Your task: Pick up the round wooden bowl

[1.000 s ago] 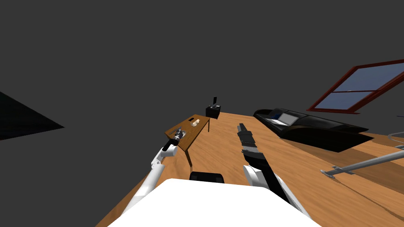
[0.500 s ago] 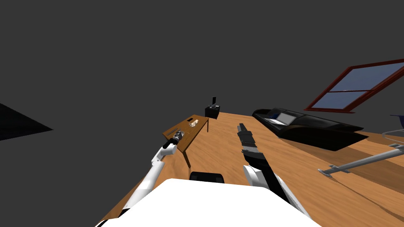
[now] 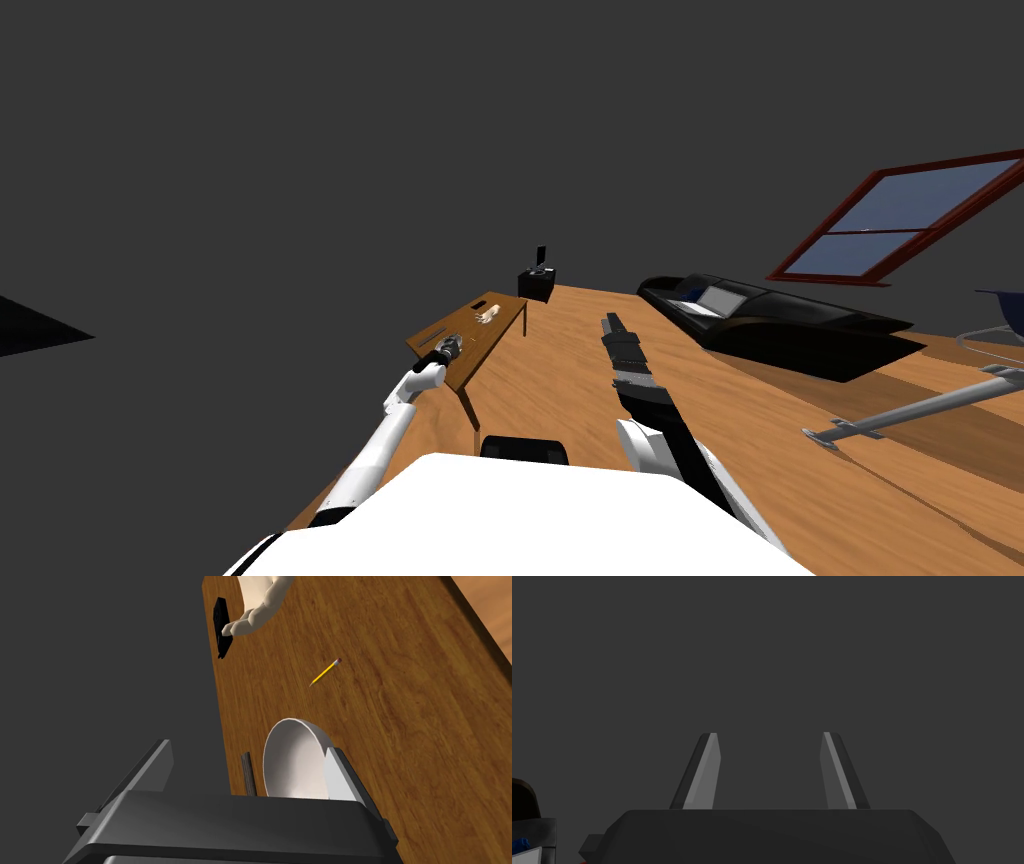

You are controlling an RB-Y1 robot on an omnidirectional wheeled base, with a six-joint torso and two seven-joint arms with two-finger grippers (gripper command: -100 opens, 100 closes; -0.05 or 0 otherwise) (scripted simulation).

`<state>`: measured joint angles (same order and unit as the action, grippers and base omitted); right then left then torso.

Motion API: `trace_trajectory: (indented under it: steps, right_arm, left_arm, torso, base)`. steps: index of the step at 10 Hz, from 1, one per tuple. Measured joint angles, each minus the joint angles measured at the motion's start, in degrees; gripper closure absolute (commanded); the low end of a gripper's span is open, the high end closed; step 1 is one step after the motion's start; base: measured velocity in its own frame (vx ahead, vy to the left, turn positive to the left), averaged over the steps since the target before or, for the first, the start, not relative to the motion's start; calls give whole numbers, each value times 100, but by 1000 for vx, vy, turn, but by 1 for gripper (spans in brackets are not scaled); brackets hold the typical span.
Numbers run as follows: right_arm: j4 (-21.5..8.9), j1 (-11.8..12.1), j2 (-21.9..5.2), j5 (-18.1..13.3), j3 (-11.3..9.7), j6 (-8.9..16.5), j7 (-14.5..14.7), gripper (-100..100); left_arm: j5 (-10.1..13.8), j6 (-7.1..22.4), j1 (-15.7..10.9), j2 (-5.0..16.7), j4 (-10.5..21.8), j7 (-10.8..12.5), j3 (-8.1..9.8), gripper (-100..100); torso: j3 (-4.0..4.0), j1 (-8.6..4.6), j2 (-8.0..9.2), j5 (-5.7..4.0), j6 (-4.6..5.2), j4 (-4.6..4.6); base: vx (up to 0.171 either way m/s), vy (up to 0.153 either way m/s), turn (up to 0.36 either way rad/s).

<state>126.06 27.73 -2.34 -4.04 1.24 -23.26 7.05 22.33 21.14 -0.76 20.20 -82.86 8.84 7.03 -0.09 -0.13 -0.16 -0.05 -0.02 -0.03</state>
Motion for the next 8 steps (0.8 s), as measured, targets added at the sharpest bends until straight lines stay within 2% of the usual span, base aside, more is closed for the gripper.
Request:
trace_trajectory:
  steps: [4,8]
  right_arm:
    - [0,0,0,0,0,0,0,0]
    - [0,0,0,0,0,0,0,0]
  left_arm:
    - [121,625,-257,147,477,-31,143,-100]
    - [378,1163,-418,415,996,-119,213,-100]
  torso:
    - [-6,4,-12,1,0,-2]
    - [-3,13,-6,3,-1,-1]
  base:
    - [60,-32,-23]
    - [69,-23,-21]
